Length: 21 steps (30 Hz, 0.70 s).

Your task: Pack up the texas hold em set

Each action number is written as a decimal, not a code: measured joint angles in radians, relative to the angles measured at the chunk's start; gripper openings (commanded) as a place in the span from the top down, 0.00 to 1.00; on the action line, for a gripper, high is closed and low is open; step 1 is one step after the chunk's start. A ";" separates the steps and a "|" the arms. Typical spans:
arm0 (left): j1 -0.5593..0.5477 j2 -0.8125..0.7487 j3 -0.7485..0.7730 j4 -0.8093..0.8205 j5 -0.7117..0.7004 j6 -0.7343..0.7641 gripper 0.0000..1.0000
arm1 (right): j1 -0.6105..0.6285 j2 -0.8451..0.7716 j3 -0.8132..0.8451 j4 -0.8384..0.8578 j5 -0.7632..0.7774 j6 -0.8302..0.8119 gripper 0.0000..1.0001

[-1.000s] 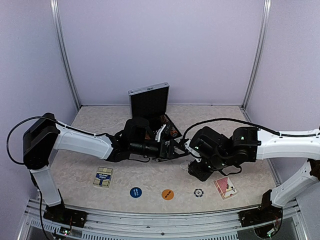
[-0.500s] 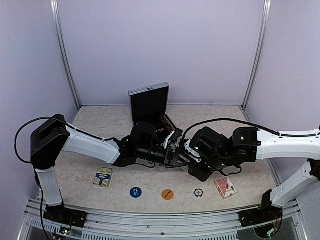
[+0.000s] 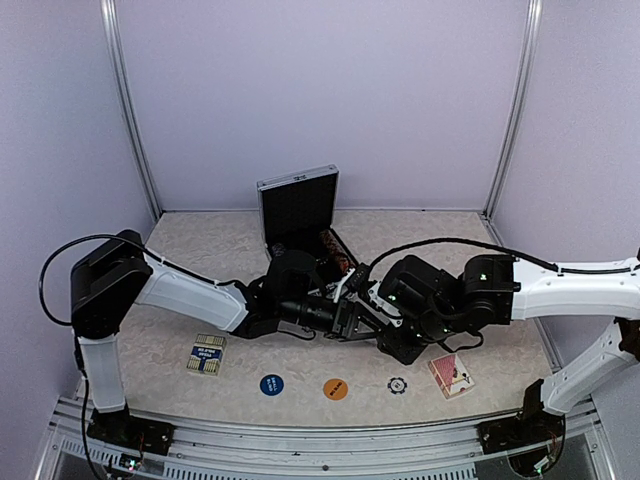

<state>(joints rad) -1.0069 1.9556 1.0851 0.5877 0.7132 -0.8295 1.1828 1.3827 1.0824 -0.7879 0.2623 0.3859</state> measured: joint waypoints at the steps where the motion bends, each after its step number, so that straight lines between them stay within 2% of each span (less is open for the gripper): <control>1: -0.001 0.004 0.000 0.001 0.001 -0.005 0.83 | 0.000 0.001 0.000 0.000 0.000 0.000 0.98; 4: -0.004 0.010 0.003 0.005 0.005 -0.006 0.99 | 0.000 0.008 0.001 -0.004 0.004 -0.001 0.98; 7: -0.004 0.011 0.007 0.000 -0.008 -0.034 1.00 | 0.000 0.014 0.001 -0.007 0.026 -0.002 0.94; 8: -0.004 0.011 0.010 -0.005 -0.009 -0.036 1.00 | 0.001 0.014 0.001 -0.007 0.029 -0.003 0.86; 9: -0.004 0.011 0.013 -0.010 -0.010 -0.035 1.00 | 0.001 0.014 0.001 -0.008 0.031 -0.002 0.72; 11: -0.004 0.011 0.022 -0.028 -0.012 -0.027 1.00 | 0.001 0.014 0.002 -0.009 0.037 -0.002 0.21; 12: -0.004 0.011 0.032 -0.046 -0.012 -0.013 1.00 | 0.001 0.014 0.002 -0.010 0.040 -0.002 0.03; 17: 0.010 0.011 0.098 -0.166 -0.025 0.083 1.00 | 0.002 -0.018 0.011 -0.011 0.053 0.005 0.00; 21: 0.065 0.011 0.207 -0.328 -0.062 0.191 1.00 | 0.000 -0.134 0.010 0.000 0.092 0.031 0.00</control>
<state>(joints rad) -0.9421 1.9671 1.2922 0.2592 0.6510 -0.6388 1.1828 1.2491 1.0927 -0.7876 0.3542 0.4164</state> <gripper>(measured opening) 0.095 0.998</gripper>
